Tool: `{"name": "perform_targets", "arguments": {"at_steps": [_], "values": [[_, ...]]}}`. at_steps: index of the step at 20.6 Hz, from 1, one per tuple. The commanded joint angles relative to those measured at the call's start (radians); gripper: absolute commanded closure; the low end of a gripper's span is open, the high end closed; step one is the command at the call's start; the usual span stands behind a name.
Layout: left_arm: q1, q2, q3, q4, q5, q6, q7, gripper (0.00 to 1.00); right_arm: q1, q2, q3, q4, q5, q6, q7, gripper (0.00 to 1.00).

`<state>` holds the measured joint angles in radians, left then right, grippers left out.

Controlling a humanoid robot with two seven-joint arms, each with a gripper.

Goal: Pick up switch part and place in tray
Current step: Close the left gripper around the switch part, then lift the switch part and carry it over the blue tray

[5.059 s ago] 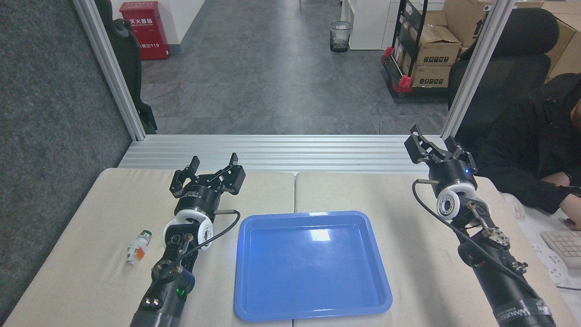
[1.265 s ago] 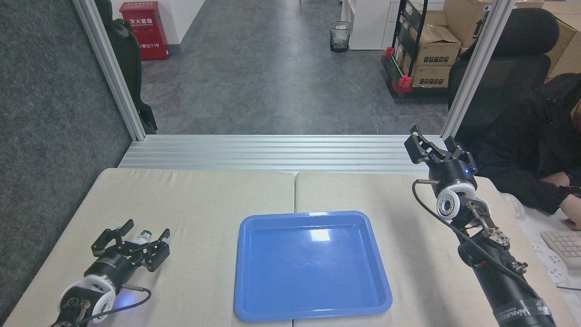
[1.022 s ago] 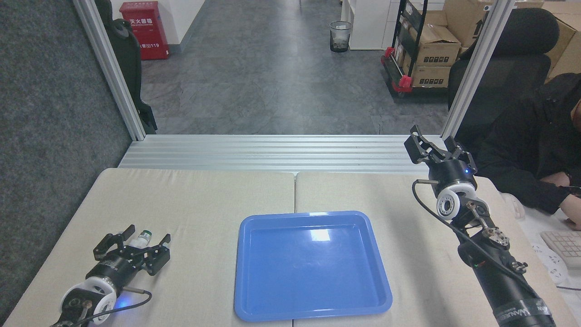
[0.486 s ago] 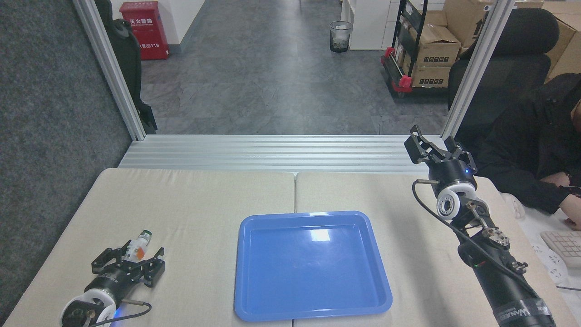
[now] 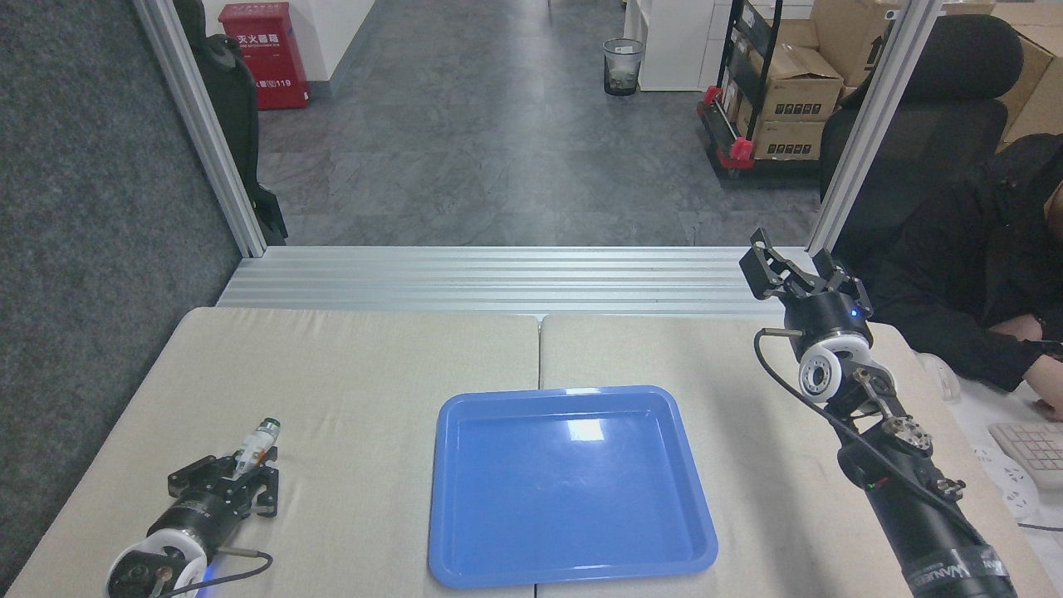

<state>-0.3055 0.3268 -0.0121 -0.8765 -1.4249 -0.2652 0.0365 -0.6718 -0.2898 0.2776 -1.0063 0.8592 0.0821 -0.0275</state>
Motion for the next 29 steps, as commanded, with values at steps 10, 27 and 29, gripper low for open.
{"name": "perform_targets", "arguments": {"at_steps": [10,27,29], "values": [[0.01,0.033,-0.039,-0.649,0.299,-0.169,-0.213,1.0,0.0,0.0,0.0,0.0,0.001,0.001,0.0,0.01],[0.011,-0.279,-0.496,-0.526,-0.149,-0.198,-0.244,1.0,0.0,0.0,0.0,0.0,0.0,0.001,0.0,0.01],[0.014,-0.282,-0.497,-0.53,-0.147,-0.209,-0.244,1.0,0.0,0.0,0.0,0.0,0.0,0.001,0.0,0.01]]}}
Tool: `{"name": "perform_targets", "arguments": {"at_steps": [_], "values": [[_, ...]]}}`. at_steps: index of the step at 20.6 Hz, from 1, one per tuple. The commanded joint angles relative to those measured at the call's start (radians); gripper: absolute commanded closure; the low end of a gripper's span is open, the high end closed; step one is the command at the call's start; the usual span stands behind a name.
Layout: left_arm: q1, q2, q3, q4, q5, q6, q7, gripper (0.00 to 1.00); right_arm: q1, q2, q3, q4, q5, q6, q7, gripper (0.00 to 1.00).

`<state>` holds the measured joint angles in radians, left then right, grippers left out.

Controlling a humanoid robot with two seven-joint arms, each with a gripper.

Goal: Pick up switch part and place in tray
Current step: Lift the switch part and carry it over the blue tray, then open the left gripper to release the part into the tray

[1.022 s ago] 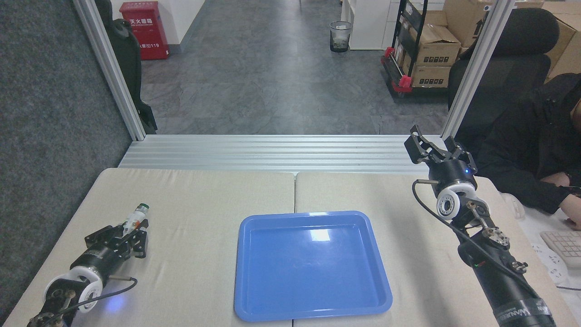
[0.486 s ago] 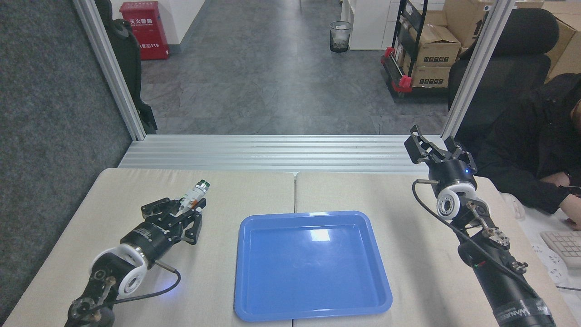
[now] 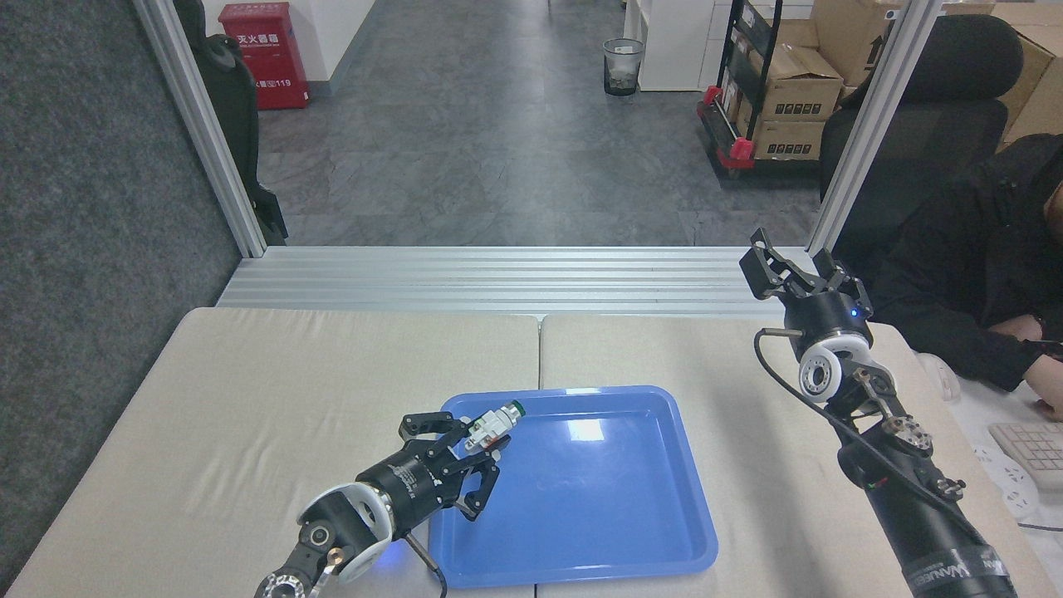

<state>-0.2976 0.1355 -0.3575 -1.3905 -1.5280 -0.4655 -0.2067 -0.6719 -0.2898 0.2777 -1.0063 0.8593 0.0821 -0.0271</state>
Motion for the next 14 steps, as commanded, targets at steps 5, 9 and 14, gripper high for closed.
{"name": "perform_targets", "arguments": {"at_steps": [5,9,14], "values": [[0.009,-0.1,-0.153,-0.013,-0.044,-0.01,0.0,0.64,0.0,0.001,0.0,0.0,0.0,0.001,-0.001,0.01],[0.012,-0.105,-0.152,-0.018,-0.037,-0.004,-0.002,0.47,0.0,0.001,0.0,0.0,0.0,0.001,-0.001,0.01],[0.0,-0.128,-0.136,-0.022,-0.023,0.051,0.0,0.29,0.0,0.001,0.0,0.0,0.001,0.001,-0.001,0.01]]}}
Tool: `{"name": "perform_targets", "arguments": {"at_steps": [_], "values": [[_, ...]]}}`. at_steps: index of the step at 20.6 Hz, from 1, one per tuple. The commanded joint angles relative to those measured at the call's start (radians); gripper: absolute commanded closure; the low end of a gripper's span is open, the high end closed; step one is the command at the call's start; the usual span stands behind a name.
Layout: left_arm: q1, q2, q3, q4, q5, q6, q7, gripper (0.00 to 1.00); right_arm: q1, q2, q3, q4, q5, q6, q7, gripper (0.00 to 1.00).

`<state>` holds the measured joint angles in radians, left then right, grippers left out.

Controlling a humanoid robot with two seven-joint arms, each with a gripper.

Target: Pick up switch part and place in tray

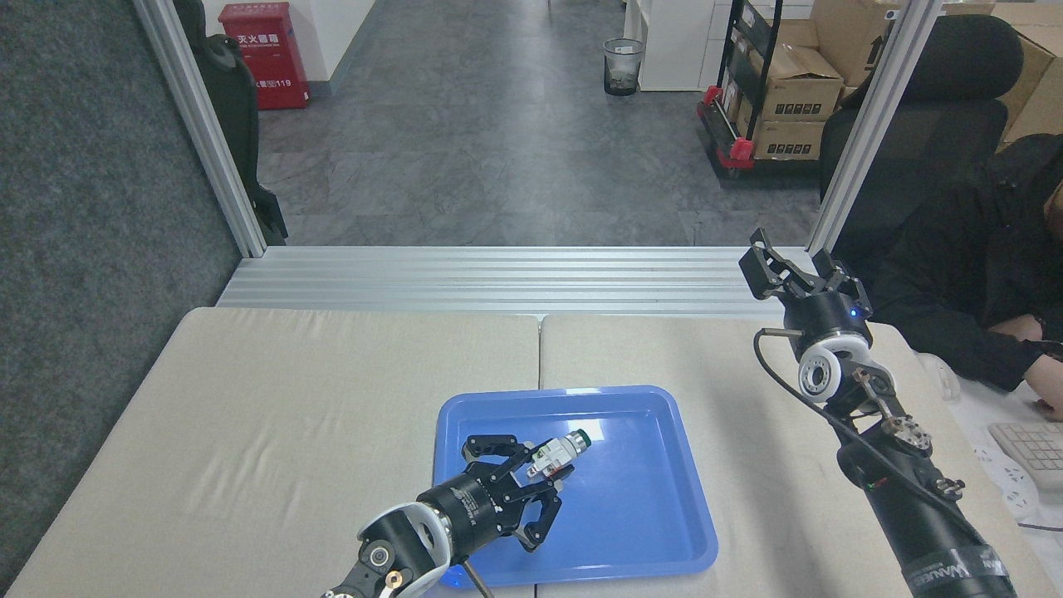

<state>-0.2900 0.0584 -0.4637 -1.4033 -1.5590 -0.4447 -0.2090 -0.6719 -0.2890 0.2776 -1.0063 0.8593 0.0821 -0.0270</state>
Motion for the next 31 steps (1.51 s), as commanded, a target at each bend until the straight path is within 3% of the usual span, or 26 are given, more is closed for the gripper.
{"name": "perform_targets", "arguments": {"at_steps": [1,2,7,9,12,13,17,31], "values": [[-0.006,-0.048,-0.027,-0.009,0.011,0.031,0.005,0.21,0.0,-0.001,0.0,0.0,0.001,0.001,-0.001,0.01],[0.002,-0.049,-0.027,-0.011,0.011,0.031,0.005,0.14,0.0,0.001,0.0,0.0,0.0,0.001,-0.001,0.01],[-0.01,-0.057,-0.006,-0.054,0.014,0.079,0.011,0.13,0.0,-0.001,0.0,0.0,0.0,0.001,-0.001,0.01],[-0.11,-0.072,0.168,-0.091,0.096,0.224,0.025,0.13,0.0,0.001,0.0,0.0,0.0,0.001,-0.001,0.01],[-0.135,-0.051,0.348,-0.088,0.235,0.364,0.025,0.13,0.0,0.001,0.0,0.0,0.0,0.001,-0.001,0.01],[-0.127,-0.043,0.456,-0.083,0.244,0.412,0.025,0.06,0.0,0.001,0.0,0.0,0.0,0.001,-0.001,0.01],[-0.115,-0.04,0.632,0.019,0.241,0.449,0.028,0.01,0.0,-0.001,0.0,0.0,0.0,0.001,-0.001,0.01],[-0.181,-0.04,0.631,0.193,0.237,0.393,0.028,0.02,0.0,-0.001,0.0,0.0,0.0,0.001,-0.001,0.01]]}}
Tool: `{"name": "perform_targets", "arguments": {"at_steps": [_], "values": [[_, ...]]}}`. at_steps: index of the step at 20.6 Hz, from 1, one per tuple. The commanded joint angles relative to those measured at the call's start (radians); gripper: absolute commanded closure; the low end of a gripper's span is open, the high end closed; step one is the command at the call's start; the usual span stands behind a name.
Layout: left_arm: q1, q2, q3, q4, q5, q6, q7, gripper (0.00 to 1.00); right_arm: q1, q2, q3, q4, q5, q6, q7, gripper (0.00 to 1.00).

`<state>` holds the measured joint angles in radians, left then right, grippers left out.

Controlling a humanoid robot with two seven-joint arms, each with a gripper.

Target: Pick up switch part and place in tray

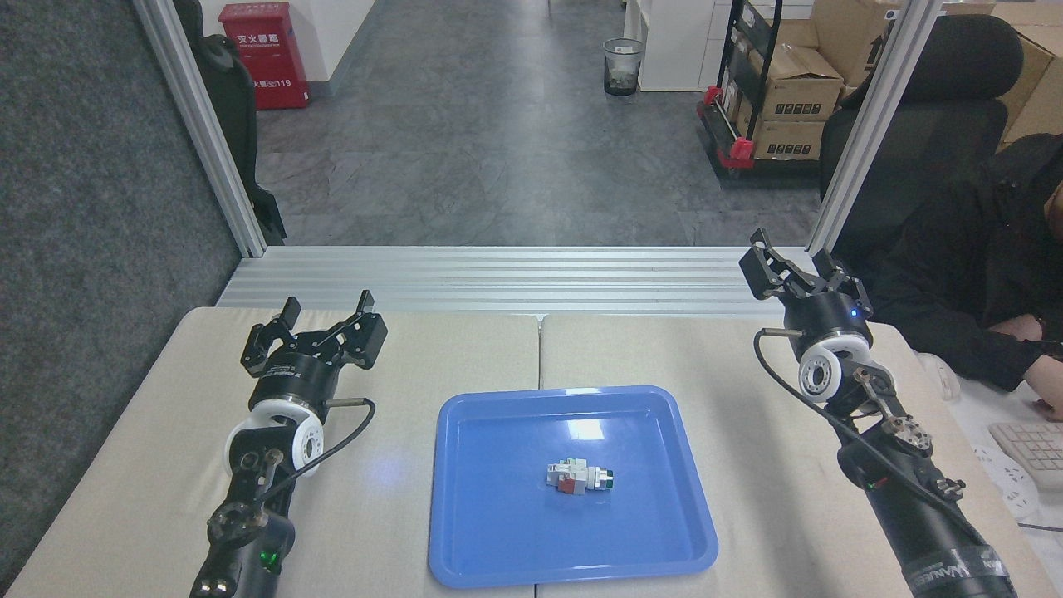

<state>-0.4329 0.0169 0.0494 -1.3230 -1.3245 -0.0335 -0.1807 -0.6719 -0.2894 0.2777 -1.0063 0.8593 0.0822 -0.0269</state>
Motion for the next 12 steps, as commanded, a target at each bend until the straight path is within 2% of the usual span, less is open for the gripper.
{"name": "perform_targets", "arguments": {"at_steps": [1,5,8,12], "values": [[-0.038,0.0,0.115,0.113,-0.002,-0.02,0.001,0.02,0.0,-0.001,0.0,0.0,0.0,0.001,-0.001,0.01],[-0.038,-0.015,-0.026,0.1,-0.016,0.039,0.032,0.04,0.0,-0.001,0.0,0.0,0.001,0.001,-0.001,0.01],[-0.04,-0.035,-0.083,0.097,-0.018,0.115,0.075,0.07,0.0,-0.001,0.0,0.0,0.0,0.001,-0.001,0.01],[-0.037,-0.072,-0.095,0.071,-0.015,0.112,0.084,0.05,0.0,-0.001,0.0,0.0,0.001,0.001,-0.001,0.01]]}}
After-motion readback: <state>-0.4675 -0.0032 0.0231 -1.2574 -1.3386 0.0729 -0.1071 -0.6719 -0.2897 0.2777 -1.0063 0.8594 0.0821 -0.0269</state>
